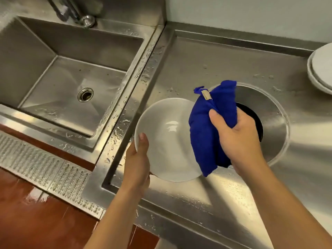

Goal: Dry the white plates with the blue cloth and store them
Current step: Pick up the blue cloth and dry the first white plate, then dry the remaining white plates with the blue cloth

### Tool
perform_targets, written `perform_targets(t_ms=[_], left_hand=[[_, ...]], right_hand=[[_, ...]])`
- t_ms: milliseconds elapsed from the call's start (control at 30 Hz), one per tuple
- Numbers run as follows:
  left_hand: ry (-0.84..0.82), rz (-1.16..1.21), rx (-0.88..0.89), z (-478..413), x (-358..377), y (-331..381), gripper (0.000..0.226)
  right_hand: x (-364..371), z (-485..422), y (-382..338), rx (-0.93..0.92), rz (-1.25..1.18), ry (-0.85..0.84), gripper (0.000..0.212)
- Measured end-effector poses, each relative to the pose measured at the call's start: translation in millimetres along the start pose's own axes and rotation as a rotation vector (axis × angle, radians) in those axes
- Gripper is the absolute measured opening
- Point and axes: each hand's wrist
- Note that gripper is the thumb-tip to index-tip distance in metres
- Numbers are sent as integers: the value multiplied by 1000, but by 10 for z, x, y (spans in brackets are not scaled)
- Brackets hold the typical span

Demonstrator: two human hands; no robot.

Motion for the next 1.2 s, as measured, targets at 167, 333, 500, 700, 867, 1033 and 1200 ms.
perform_targets(t_ms=[167,333,500,700,867,1033,1200], left_hand=[[9,-72,2,-183,-223,-240,40],[18,-132,-56,-266,-398,-412,32],[-9,-184,-80,-366,-485,-493,16],[-11,-215,-76,-441,-581,-596,16],[4,-181,-100,-468,-611,-640,15],[4,-201,-137,-473,-664,-635,21],[39,-463,205,-444,-695,-522,33]], right_hand=[[407,43,219,7,35,-55,10],[623,65,418,77,32,-72,8],[752,61,541,122,45,-108,12],[834,71,666,208,43,-81,21],[855,85,719,252,9,-70,16],[892,77,746,267,-24,-80,5],[900,104,685,266,-56,-107,8]])
Point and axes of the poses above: each hand's wrist, its own z-axis away from the middle knuckle, its own x-axis out of the palm, y = z × x, and after that the axes turned 8 degrees about x, right-handed
